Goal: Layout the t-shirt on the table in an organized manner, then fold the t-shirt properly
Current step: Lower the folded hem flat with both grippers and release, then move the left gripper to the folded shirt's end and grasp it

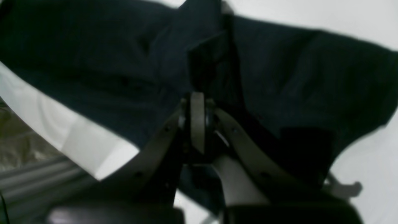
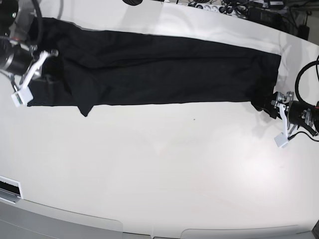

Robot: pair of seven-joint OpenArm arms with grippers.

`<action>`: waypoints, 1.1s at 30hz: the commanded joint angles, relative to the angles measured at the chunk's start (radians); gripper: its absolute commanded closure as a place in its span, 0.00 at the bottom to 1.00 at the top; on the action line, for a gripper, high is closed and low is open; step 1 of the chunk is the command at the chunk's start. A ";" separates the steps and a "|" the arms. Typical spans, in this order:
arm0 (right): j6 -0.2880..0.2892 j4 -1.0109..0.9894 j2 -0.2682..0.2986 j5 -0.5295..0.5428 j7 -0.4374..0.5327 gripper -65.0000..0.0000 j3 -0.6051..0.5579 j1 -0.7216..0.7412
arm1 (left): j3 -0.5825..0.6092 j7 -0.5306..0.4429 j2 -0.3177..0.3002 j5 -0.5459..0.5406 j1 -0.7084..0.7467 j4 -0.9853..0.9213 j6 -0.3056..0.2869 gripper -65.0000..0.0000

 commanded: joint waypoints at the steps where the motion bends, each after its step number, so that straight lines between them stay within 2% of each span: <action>1: 0.006 0.045 0.016 0.018 0.015 1.00 0.006 -0.021 | -0.007 -0.011 -0.022 -0.017 -0.023 0.011 -0.006 0.42; 7: 0.006 0.193 0.014 0.035 0.010 1.00 0.006 -0.150 | -0.007 -0.011 -0.022 -0.017 -0.023 0.011 -0.006 0.42; 11: 0.006 0.276 0.014 0.136 -0.072 1.00 0.006 -0.199 | -0.007 -0.011 -0.022 -0.017 -0.023 0.011 -0.006 0.42; 13: 0.006 0.293 0.014 0.154 -0.099 1.00 0.006 -0.217 | -0.007 -0.012 -0.022 -0.018 -0.023 0.011 -0.006 0.42; 23: 0.006 0.289 0.014 0.054 -0.104 1.00 0.005 -0.278 | -0.008 -0.026 -0.022 -0.017 -0.023 0.011 -0.006 0.42; 27: 0.006 0.246 0.014 -0.013 -0.023 1.00 0.005 -0.278 | -0.008 -0.026 -0.022 -0.017 -0.023 0.011 -0.006 0.42; 28: 0.006 0.232 0.014 -0.039 0.006 0.92 0.005 -0.278 | -0.013 -0.025 -0.022 -0.017 -0.024 0.011 -0.006 0.42; 31: 0.006 0.216 0.014 -0.081 0.028 0.53 0.005 -0.271 | -0.064 -0.026 -0.022 -0.017 -0.024 0.011 -0.006 0.42; 32: 0.006 0.219 0.014 -0.076 0.024 0.47 0.008 -0.264 | -0.095 -0.026 -0.022 -0.017 -0.024 0.011 -0.006 0.42; 33: 0.003 0.224 0.014 -0.063 0.020 0.46 0.014 -0.259 | -0.131 -0.026 -0.022 -0.017 -0.026 0.011 -0.006 0.42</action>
